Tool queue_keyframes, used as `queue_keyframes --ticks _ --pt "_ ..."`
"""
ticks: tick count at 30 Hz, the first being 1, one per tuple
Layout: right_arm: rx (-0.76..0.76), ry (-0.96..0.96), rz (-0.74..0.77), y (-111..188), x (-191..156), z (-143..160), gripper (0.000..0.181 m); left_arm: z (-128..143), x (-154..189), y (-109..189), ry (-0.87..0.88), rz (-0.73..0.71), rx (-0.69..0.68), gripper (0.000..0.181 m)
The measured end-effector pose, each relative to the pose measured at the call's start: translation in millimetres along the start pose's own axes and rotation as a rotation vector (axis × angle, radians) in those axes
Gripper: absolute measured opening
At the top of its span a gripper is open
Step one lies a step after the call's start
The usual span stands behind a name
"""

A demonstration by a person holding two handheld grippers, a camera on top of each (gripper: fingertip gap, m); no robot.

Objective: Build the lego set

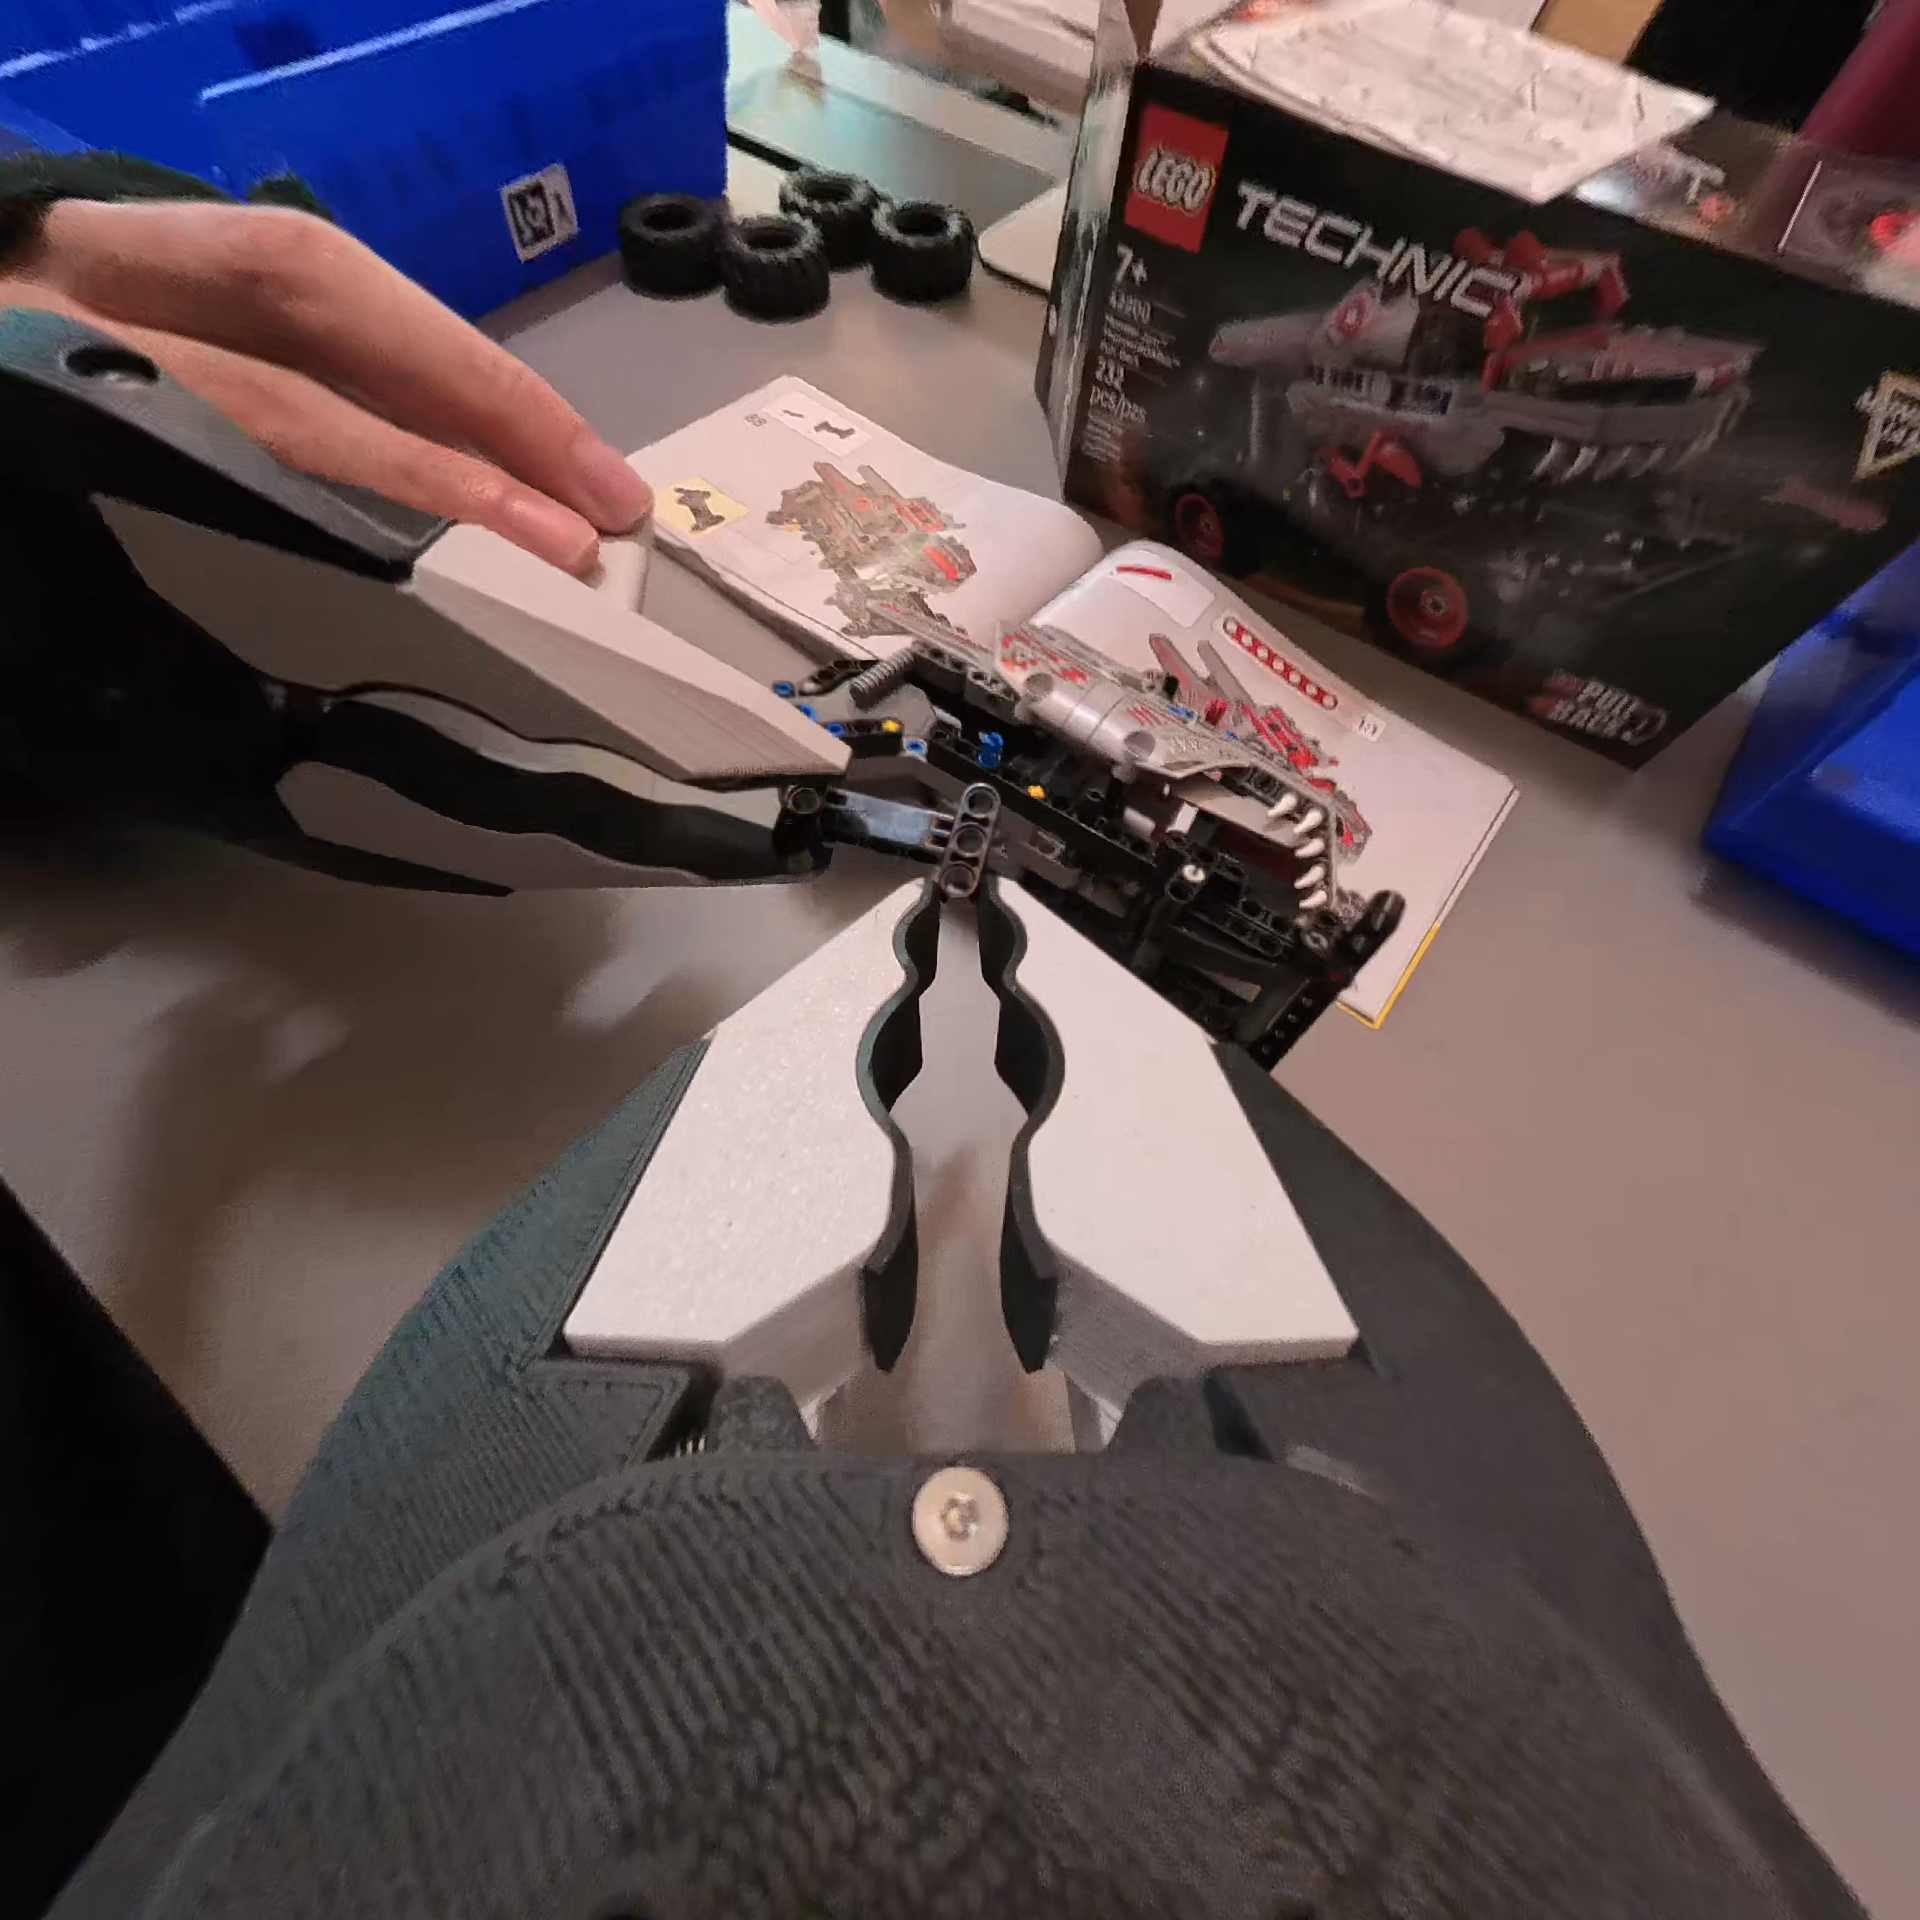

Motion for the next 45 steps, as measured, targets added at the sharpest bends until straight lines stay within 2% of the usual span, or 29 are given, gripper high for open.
queue_keyframes --ticks 1,5,7,9,12,16,20,23,25,30,36,42,45 --pt "0.021 0.004 0.011 -1.3 -1.8 0.1 0.006 0.9 0.6 2.8 0.04 0.007 0.0 0.021" --pt "0.086 0.106 0.162 -2.7 2.1 0.8 0.006 7.7 0.3 16.1 0.259 0.035 -0.005 0.026" --pt "0.164 0.147 0.227 -2.3 0.8 -5.2 0.006 12.6 -2.5 24.0 0.464 0.035 0.006 0.031" --pt "0.247 0.197 0.31 0.1 -1.1 -13.3 0.005 11.1 -3.0 30.4 0.719 0.075 0.058 0.038" --pt "0.298 0.321 0.513 5.8 -0.4 -21.7 0.006 2.2 -12.9 36.4 1.066 0.136 0.186 0.044" --pt "0.401 0.488 0.703 11.1 -13.5 -37.0 0.006 9.0 -30.3 40.6 1.447 0.163 0.286 0.045" --pt "0.471 0.656 0.806 11.2 -31.6 -49.2 0.006 11.3 -33.3 45.6 1.752 0.327 0.418 0.042" --pt "0.502 0.677 0.795 5.1 -38.3 -50.7 0.006 10.1 -36.4 52.0 1.824 0.405 0.499 0.038" --pt "0.509 0.684 0.794 5.5 -39.0 -50.9 0.006 11.2 -35.2 54.2 1.798 0.405 0.492 0.03" --pt "0.544 0.673 0.788 8.1 -39.9 -50.8 0.006 12.2 -31.3 54.0 1.785 0.412 0.467 0.023" --pt "0.571 0.649 0.756 7.2 -41.3 -50.7 0.006 9.1 -27.0 53.7 1.836 0.482 0.497 0.027" --pt "0.571 0.659 0.745 4.1 -43.1 -50.9 0.005 5.0 -28.8 57.0 1.942 0.579 0.591 0.027" --pt "0.55 0.659 0.741 1.5 -41.4 -48.9 0.005 6.9 -27.2 55.4 1.935 0.553 0.57 0.025"
Point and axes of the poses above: each gripper's, where its closed fingertips meet, y back along the fingers, z out of its underside, x = y × z across the jaws, the point moved 3 cm from there along y, back along the fingers, and after that the axes turned 15 degrees about y, right-handed, at the moved point
